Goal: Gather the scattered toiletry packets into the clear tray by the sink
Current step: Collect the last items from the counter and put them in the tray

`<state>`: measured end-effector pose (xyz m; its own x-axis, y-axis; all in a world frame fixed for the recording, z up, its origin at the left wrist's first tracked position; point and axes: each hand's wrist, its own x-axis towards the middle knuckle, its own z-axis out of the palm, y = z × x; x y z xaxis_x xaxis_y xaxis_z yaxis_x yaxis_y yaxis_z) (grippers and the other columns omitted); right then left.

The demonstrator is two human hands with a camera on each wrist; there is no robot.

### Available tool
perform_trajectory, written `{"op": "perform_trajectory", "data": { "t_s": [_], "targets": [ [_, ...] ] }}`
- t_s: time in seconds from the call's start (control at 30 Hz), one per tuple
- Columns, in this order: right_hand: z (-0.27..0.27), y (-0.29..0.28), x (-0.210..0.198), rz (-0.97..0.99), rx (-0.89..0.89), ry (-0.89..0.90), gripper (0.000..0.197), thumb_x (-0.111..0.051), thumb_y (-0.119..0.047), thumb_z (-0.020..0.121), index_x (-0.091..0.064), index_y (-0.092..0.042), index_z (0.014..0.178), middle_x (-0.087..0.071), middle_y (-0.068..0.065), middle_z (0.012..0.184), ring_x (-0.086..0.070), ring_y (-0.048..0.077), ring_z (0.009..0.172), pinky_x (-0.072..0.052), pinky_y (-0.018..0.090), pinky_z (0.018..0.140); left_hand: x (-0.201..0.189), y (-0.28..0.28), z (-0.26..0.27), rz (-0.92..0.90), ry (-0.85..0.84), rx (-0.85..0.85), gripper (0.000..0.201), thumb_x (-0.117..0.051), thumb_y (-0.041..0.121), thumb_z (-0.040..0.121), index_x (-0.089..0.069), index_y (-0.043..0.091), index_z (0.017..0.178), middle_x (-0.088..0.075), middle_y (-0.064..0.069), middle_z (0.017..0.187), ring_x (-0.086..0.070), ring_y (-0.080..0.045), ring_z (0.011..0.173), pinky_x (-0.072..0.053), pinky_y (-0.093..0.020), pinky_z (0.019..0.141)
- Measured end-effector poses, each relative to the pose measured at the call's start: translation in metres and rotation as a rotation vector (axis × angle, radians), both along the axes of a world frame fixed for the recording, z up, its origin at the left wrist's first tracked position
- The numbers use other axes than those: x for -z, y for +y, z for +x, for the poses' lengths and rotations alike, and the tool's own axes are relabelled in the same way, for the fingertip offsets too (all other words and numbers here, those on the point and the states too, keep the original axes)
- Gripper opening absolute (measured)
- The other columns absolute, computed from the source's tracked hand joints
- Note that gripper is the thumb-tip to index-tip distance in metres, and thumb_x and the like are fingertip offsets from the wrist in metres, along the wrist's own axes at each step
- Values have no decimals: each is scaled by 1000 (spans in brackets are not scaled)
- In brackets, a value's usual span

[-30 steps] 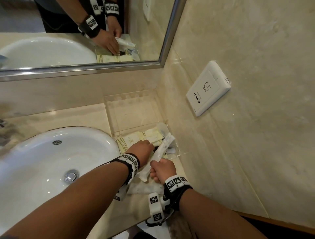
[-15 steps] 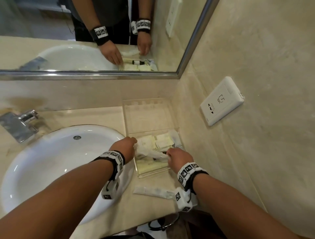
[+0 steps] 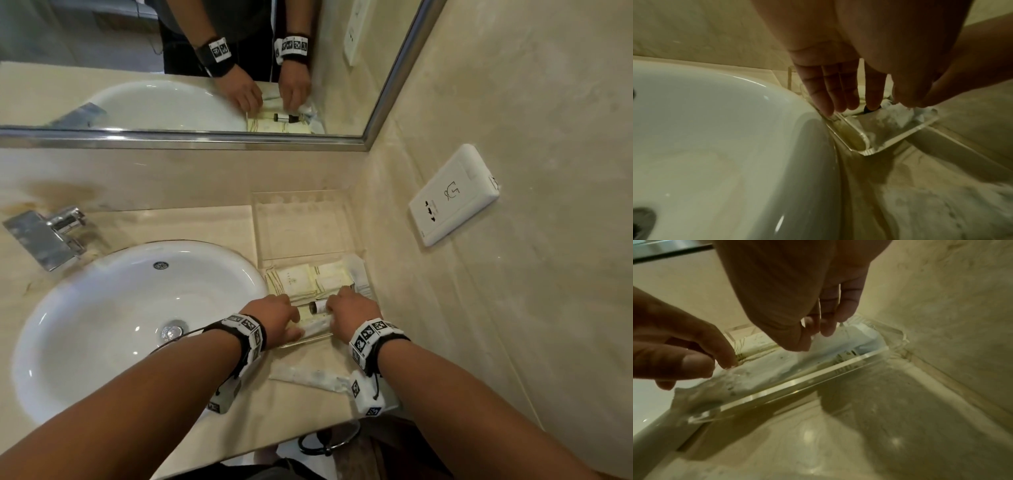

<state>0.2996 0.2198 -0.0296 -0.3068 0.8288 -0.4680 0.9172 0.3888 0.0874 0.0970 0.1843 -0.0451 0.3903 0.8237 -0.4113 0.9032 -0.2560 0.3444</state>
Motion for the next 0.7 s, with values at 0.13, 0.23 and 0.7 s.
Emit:
{"op": "perform_trajectory", "data": {
  "t_s": [0.13,0.23,0.7],
  "targets": [
    [6,-8,10,13,-25,13,20,-57,-29,92,-66,-21,108,-61,7,109,-64,29,93,-54,39,80,2,-2,5,-35,60,95,37,-59,41,90,-57,30,125,-52,0,124,-52,-22,114,-48,-37,88],
    [11,-13,17,41,-26,15,21,-56,-32,95,-67,-19,107,-62,8,109,-64,30,95,-53,40,82,5,-2,8,-45,86,97,34,-57,31,93,-56,27,127,-53,-2,123,-53,-24,114,-48,-37,91],
    [20,-17,26,-33,185,104,30,-54,-29,90,-62,-19,117,-53,9,127,-60,30,102,-55,43,88,15,-12,28,-26,110,26,29,-54,6,85,-55,14,114,-52,-8,110,-58,-28,96,-49,-36,78]
  ]
}}
